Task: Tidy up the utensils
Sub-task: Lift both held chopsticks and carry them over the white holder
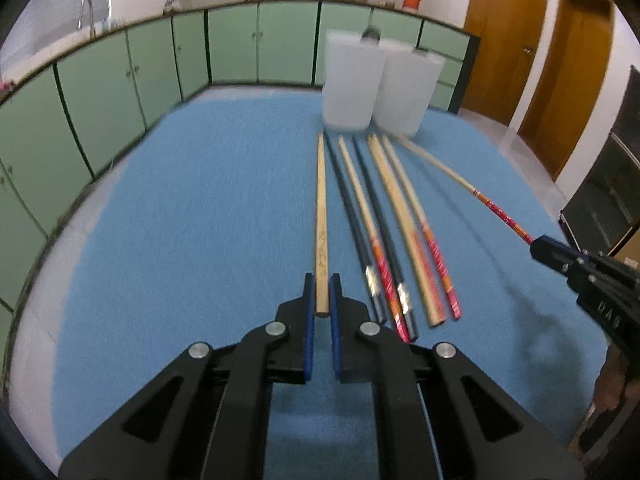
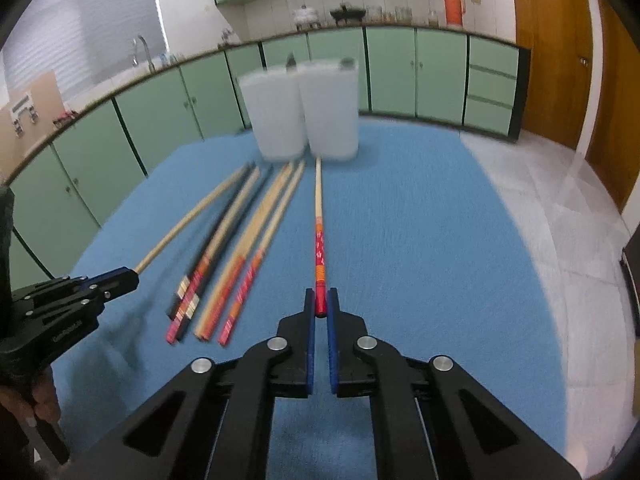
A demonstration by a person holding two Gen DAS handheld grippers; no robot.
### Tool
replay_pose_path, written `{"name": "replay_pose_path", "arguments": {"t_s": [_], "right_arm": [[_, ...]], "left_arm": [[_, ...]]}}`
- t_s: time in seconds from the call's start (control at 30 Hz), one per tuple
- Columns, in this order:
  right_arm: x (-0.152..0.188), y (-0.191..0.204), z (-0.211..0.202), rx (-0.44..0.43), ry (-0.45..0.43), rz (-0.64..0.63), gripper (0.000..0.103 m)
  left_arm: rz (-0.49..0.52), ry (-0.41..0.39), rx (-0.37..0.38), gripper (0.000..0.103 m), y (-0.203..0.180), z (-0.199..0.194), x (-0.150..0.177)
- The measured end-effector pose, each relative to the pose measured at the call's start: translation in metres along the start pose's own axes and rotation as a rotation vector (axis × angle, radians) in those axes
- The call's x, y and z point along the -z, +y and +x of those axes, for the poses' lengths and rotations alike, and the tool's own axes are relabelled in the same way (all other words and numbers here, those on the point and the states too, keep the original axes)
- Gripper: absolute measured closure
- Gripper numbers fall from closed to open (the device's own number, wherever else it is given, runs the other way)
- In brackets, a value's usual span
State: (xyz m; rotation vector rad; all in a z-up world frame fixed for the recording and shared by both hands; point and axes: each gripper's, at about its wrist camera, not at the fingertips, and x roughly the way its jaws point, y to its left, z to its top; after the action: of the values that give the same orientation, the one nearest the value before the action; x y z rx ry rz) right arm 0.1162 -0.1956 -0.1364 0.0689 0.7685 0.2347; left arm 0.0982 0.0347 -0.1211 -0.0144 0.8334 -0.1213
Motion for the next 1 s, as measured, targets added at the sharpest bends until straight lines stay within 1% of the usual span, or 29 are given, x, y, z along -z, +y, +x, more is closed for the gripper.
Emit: {"name": "replay_pose_path", "arguments": {"t_s": [0.2, 0.3, 0.43, 0.6, 0.73, 0.9, 1.0], "right_arm": [[-0.035, -0.002, -0.046, -0.002, -0.129, -0.032, 0.098], [-0.053, -0.003, -0.064, -0.008, -0.186, -0.041, 0.098], [-0.08, -0.007, -0.08, -0.032, -0.245, -0.044, 0.098], [-0.111, -0.013, -0.089, -0.057, -0.281, -0.036, 0.098], [-0.122, -0.013, -0.092, -0.054, -0.297, -0.052, 0.098], [-0.114, -0.013, -0.091, -0.056, -0.3, -0.046, 0.098], [-0.111, -0.014, -0.093, -0.06, -0.303, -0.04, 0.098]], "left_arm": [[0.044, -0.147, -0.002, 0.097, -0.001, -0.054, -0.034], [0.057, -0.219, 0.003, 0.097, -0.002, -0.075, -0.053], [0.066, -0.286, 0.017, 0.097, -0.006, -0.092, -0.077], [0.087, -0.295, 0.013, 0.097, -0.011, -0.1, -0.101], [0.08, -0.291, 0.015, 0.097, -0.006, -0.102, -0.102], [0.03, -0.206, 0.039, 0.097, 0.005, -0.084, -0.083], [0.001, -0.174, 0.048, 0.097, 0.011, -0.073, -0.076]]}}
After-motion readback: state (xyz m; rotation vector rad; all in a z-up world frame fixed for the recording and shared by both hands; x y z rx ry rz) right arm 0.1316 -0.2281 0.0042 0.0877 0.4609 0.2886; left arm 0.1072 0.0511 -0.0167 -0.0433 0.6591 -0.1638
